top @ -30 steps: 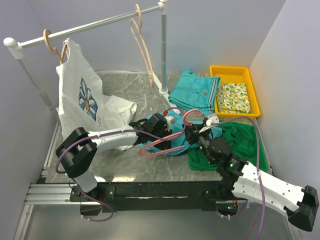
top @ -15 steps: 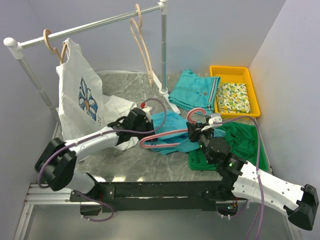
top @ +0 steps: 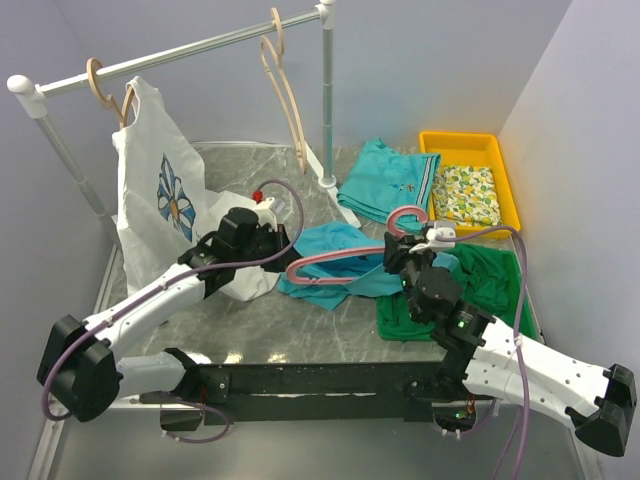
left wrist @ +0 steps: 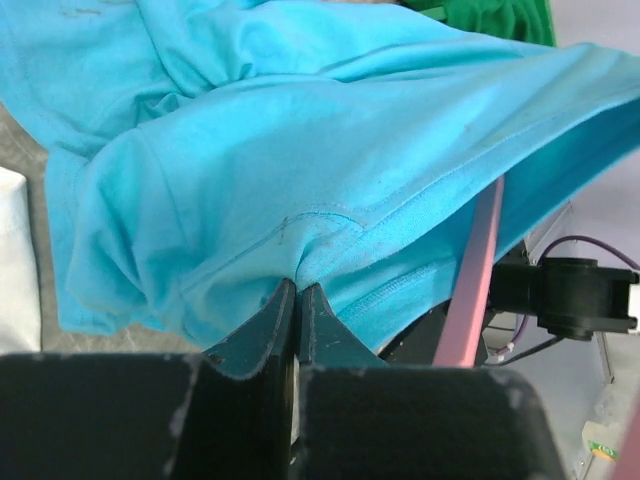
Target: Place the t-shirt on the hanger
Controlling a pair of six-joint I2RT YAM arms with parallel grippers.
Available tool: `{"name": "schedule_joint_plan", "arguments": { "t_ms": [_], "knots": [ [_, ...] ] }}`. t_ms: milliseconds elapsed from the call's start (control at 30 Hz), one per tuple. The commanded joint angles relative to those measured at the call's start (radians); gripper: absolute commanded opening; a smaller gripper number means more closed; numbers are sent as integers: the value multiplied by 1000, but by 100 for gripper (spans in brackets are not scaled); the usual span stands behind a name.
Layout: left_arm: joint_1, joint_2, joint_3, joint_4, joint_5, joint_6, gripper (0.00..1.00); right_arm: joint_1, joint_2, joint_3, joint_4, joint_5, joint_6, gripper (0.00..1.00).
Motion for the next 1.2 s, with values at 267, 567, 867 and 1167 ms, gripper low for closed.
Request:
{"name": "schedule_joint_plan", "arguments": {
  "t_ms": [267,567,867,1167],
  "knots": [
    [4,-139,157,-220,-24,122,1,-1,79,161,-11,240,-25,0],
    [10,-162,294,-308,-179,157,1,1,84,141,56,193,-96,0],
    [10,-168,479,-384,-256,234,1,10,183,224,136,250,-204,0],
    [10,-166,574,-536,-317,332,1,13,300,374,252,319,-396,0]
  ]
}}
